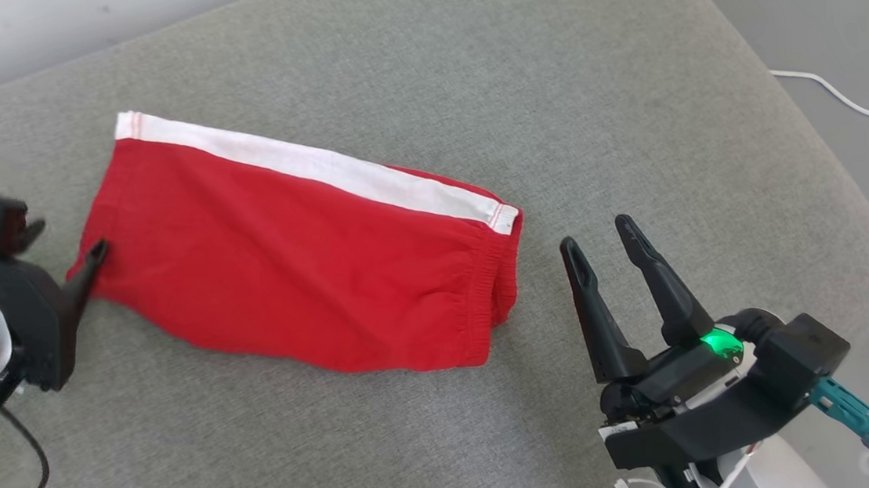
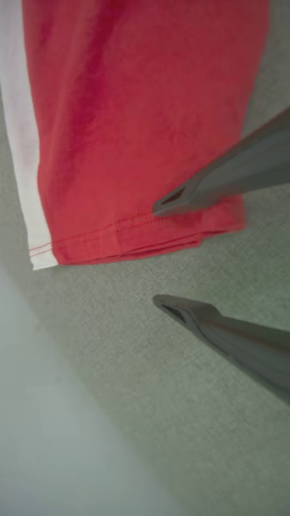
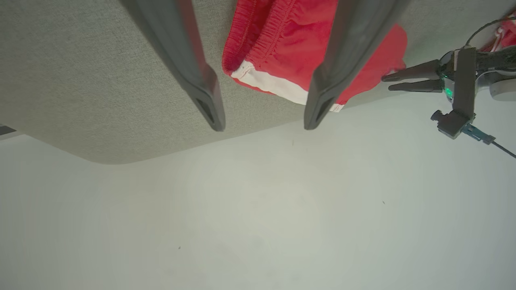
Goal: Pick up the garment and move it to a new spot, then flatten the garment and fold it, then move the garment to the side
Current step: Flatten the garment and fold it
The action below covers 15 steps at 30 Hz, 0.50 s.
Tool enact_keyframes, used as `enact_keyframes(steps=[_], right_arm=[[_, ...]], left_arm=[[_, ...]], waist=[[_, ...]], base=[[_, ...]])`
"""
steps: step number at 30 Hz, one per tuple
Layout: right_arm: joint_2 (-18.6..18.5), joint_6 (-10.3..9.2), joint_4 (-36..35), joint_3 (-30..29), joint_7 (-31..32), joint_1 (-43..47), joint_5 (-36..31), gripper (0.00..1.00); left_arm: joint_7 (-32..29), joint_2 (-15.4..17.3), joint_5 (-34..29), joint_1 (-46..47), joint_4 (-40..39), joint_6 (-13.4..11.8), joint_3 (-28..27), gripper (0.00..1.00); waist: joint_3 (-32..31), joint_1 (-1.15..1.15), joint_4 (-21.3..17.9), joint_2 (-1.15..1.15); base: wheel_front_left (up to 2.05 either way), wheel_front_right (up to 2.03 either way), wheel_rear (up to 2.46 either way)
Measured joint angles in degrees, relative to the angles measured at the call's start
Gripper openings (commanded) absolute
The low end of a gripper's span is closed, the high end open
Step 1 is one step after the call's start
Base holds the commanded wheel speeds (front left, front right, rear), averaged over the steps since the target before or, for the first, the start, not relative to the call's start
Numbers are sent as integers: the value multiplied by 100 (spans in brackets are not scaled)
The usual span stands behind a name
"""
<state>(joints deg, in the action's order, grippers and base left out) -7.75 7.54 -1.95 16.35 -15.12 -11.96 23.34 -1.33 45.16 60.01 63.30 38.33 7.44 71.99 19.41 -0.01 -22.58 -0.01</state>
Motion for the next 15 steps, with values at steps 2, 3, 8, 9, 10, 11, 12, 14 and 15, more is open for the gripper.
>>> enact_keyframes(steps=[2, 3, 8, 9, 10, 11, 12, 14, 15], right_arm=[[33, 0, 37, 23, 0, -48, 1, 100], [54, 0, 51, 35, 1, -68, 1, 100], [96, 0, 104, 49, 1, -87, 1, 100], [100, 0, 118, 52, 1, -87, 1, 100], [104, 0, 129, 47, 1, -86, 1, 100], [101, 0, 144, 44, 0, -84, 1, 100], [97, 1, 163, 45, 0, -78, 1, 100], [87, 0, 205, 36, 1, -68, 1, 100], [80, 0, 223, 34, 0, -69, 1, 100]], left_arm=[[-279, 34, 131, -10, -8, 8, 1, 100], [-404, 49, 169, -20, -22, 8, 5, 100], [-917, 80, 482, -103, -98, 3, -11, 100], [-1076, 85, 561, -97, -133, 2, -22, 100], [-1211, 86, 691, -98, -172, 0, -35, 100], [-1330, 79, 780, -98, -203, -40, -53, 100], [-1479, 71, 842, -99, -243, -56, -57, 100], [-1844, 58, 978, -98, -327, -153, -55, 100], [-2025, 52, 1024, -101, -375, -198, -52, 100]], waist=[[34, 0, -42, 0], [48, 0, -61, 0], [78, 0, -121, 0], [71, 0, -124, 0], [59, 0, -123, 0], [43, 0, -120, 0], [22, 0, -116, 1], [-26, 0, -104, 0], [-49, 0, -98, 0]], base=[[0, 0, 0], [0, 0, 0], [0, 0, 0], [0, 0, 0], [0, 0, 0], [0, 0, 0], [0, 0, 0], [0, 0, 0], [0, 0, 0]])
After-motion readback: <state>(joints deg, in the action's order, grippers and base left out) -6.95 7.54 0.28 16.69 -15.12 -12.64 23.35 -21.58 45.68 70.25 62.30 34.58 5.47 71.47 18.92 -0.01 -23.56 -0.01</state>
